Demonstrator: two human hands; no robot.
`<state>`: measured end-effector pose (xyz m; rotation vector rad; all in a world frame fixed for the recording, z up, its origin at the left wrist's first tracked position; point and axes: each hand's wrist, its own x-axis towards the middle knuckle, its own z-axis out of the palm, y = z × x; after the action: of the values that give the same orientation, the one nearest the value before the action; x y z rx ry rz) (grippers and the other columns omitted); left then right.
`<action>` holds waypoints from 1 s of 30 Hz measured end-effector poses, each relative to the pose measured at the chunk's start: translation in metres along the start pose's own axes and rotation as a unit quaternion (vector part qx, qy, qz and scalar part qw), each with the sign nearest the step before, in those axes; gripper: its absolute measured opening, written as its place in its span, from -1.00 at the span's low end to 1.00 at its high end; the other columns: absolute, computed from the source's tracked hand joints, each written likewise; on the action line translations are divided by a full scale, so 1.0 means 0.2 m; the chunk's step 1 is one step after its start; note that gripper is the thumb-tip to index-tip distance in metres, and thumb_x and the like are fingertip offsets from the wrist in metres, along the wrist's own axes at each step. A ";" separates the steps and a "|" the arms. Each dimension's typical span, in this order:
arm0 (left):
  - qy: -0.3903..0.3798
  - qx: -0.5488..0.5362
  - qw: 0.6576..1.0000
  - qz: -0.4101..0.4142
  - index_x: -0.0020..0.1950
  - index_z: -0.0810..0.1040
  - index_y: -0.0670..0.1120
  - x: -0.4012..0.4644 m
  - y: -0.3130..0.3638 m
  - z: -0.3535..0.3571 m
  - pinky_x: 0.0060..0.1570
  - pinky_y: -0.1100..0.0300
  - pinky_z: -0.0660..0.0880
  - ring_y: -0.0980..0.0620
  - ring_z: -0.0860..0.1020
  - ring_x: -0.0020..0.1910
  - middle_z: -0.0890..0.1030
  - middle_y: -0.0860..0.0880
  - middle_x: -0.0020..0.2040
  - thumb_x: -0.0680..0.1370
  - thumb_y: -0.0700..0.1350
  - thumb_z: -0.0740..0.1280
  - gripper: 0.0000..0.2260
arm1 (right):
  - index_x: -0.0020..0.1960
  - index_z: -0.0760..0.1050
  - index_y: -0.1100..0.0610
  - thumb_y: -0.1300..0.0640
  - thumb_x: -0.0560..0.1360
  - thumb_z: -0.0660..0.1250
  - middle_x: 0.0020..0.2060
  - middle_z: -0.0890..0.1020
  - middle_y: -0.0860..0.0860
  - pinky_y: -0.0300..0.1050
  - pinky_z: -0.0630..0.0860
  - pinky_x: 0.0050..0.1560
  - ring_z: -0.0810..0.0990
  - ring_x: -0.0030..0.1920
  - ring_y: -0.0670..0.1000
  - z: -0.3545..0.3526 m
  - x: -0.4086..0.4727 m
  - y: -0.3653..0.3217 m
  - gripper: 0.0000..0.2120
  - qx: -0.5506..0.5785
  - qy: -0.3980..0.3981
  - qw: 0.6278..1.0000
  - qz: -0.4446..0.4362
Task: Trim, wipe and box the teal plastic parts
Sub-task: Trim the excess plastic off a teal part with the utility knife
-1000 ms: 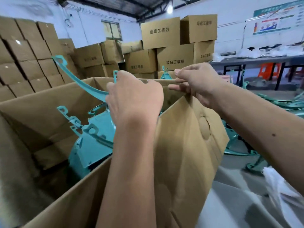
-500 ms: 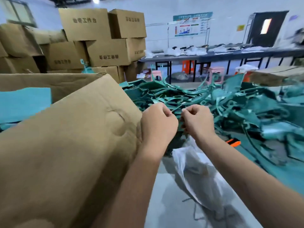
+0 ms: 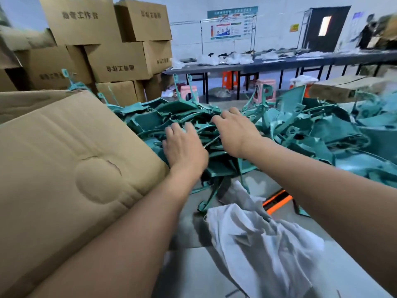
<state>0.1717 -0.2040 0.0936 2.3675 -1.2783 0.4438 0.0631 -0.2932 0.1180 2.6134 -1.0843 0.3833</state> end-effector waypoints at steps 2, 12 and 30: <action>-0.067 0.018 0.997 -0.023 0.24 0.48 -0.09 0.08 -0.06 0.01 0.08 -0.06 0.47 -0.21 0.47 0.22 0.49 -0.18 0.27 0.52 -0.20 0.34 -0.71 | 0.55 0.26 0.13 0.29 0.58 0.29 0.34 0.48 0.16 0.12 0.42 0.40 0.31 0.43 0.21 0.05 0.08 0.00 -0.43 0.048 -0.053 0.997 0.001; -0.072 -0.011 0.987 0.145 -0.14 0.35 -0.05 0.11 -0.12 0.13 -0.21 0.02 0.33 -0.29 0.56 -0.10 0.62 -0.21 -0.04 0.73 0.09 0.02 -0.65 | 0.13 0.41 0.16 0.43 0.51 0.27 -0.02 0.45 0.13 0.01 0.37 -0.15 0.50 -0.08 0.24 0.16 0.12 -0.01 -0.72 0.155 0.094 0.983 0.041; -0.465 -0.733 0.453 -0.204 0.27 0.57 -0.21 -0.29 -0.26 -0.06 -0.54 0.28 0.42 -0.05 0.60 -0.34 0.67 -0.25 0.02 0.56 0.46 0.05 -0.22 | -0.07 0.44 0.23 0.43 0.58 0.38 -0.26 0.62 0.15 -0.11 0.66 -0.21 0.72 -0.29 0.11 -0.08 -0.70 0.03 -0.82 0.725 0.261 0.633 0.081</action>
<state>0.1838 -0.1317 0.0671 0.9572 -0.5894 -1.6705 -0.0387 -0.2024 0.0856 2.8844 -0.8384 2.8502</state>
